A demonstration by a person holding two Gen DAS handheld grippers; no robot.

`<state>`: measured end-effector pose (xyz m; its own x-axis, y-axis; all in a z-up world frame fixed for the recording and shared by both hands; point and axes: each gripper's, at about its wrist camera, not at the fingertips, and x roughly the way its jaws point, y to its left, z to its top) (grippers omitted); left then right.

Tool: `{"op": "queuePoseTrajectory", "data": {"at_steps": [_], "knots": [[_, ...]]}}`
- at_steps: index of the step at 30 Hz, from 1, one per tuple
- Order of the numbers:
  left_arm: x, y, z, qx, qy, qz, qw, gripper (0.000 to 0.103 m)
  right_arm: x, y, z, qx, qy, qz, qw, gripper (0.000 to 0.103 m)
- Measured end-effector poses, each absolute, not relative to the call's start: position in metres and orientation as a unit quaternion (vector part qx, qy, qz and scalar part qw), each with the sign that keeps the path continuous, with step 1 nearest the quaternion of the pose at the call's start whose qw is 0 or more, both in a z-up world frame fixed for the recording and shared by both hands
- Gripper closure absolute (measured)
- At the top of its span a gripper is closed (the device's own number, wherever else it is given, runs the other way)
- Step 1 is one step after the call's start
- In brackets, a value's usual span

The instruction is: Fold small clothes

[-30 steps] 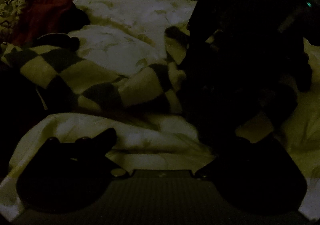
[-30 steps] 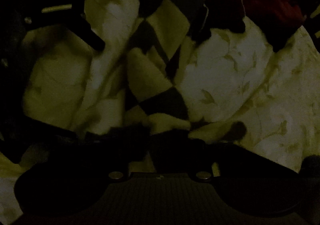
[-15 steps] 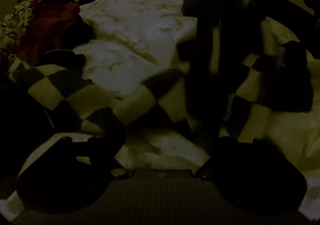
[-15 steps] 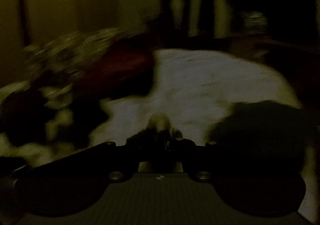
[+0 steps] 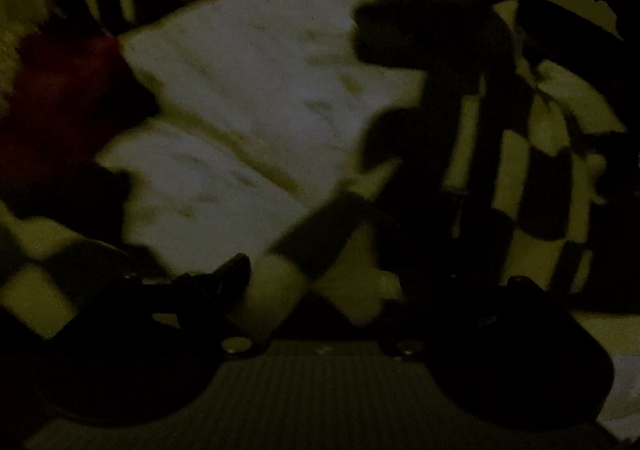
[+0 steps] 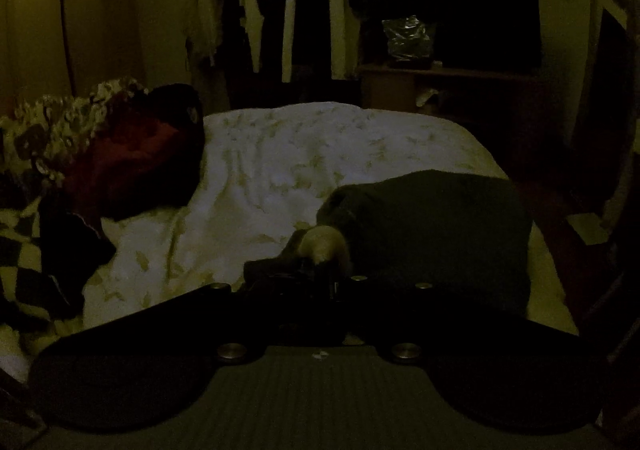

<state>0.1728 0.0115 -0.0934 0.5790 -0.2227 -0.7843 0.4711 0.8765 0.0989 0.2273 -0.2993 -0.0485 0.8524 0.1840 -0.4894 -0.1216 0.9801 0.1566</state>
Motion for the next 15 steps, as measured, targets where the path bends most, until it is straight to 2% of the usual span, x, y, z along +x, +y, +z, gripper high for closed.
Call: {"op": "queuePoseTrajectory", "data": {"at_steps": [2,4,5,6,9,13,15], "knots": [[0.179,0.005,-0.106,0.149,0.425,-0.200,0.870,0.022,0.226,-0.298,-0.049,0.067,0.257,0.083,0.961,0.094],[0.187,0.002,-0.114,0.142,0.435,-0.194,0.868,0.047,0.226,-0.297,-0.050,0.067,0.256,0.087,0.960,0.094],[0.192,0.004,-0.115,0.116,0.448,-0.205,0.863,0.071,0.226,-0.297,-0.049,0.066,0.255,0.090,0.960,0.093],[0.195,0.007,-0.115,0.090,0.457,-0.216,0.858,0.076,0.227,-0.296,-0.049,0.068,0.254,0.093,0.960,0.093],[0.197,0.013,-0.110,0.070,0.455,-0.215,0.861,0.086,0.227,-0.298,-0.050,0.071,0.256,0.089,0.960,0.093],[0.202,0.039,-0.098,-0.020,0.464,-0.240,0.853,0.088,0.227,-0.302,-0.051,0.073,0.258,0.088,0.959,0.093],[0.200,0.047,-0.088,-0.027,0.454,-0.236,0.859,0.088,0.228,-0.303,-0.051,0.071,0.258,0.086,0.960,0.093]]}}
